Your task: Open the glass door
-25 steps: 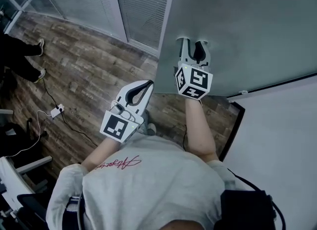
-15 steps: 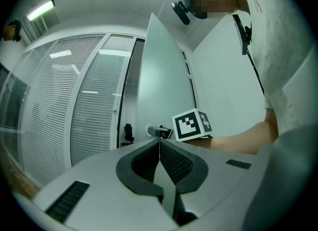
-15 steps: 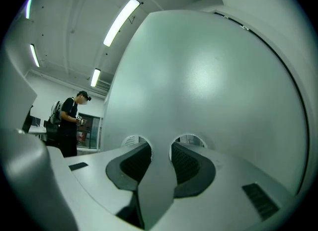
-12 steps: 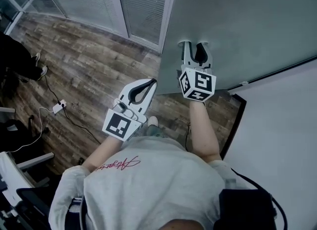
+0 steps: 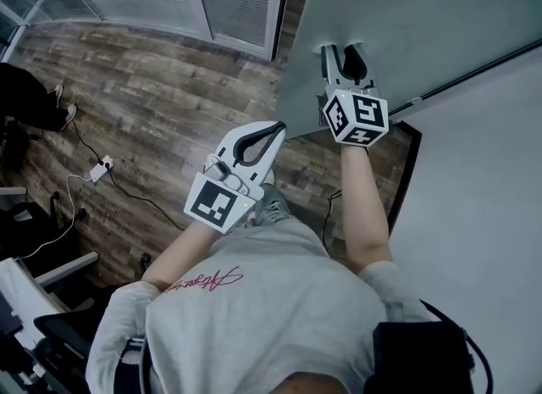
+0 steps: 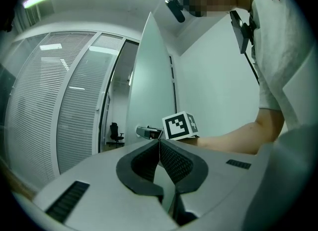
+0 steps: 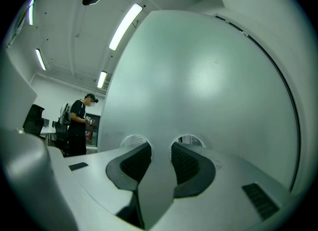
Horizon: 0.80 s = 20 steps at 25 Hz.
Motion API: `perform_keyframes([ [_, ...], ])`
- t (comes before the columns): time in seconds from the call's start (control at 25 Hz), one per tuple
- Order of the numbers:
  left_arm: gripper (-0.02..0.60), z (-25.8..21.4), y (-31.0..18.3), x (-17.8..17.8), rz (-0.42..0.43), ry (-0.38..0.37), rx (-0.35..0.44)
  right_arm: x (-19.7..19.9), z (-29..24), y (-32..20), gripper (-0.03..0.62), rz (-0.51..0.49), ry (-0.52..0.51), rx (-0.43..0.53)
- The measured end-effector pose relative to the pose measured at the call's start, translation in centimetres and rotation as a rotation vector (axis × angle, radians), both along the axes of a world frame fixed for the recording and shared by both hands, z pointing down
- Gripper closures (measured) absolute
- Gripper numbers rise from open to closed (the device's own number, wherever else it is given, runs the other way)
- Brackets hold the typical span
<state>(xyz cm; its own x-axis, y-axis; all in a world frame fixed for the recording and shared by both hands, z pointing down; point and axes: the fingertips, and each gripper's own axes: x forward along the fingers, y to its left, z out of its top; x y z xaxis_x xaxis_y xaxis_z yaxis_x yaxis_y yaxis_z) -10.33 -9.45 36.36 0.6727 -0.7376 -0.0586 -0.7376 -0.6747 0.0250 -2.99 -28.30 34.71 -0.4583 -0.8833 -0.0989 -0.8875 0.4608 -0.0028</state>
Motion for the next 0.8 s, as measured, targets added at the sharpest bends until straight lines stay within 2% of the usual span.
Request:
perform_keyframes([
  [0.28,0.565,-0.2,3.6,2.1,0.076,0.022,-0.018,2.2,0.1,4.9,0.462,-0.039,0.007,-0.010],
  [0.64,0.565,0.2,6.8,6.2,0.163,-0.014,-0.002,5.2,0.3,10.4,0.462,-0.096,0.007,-0.010],
  [0.8,0.565,0.0,8.8,8.7,0.166,-0.023,-0.001,6.7,0.3,13.0,0.462,-0.128,0.007,-0.012],
])
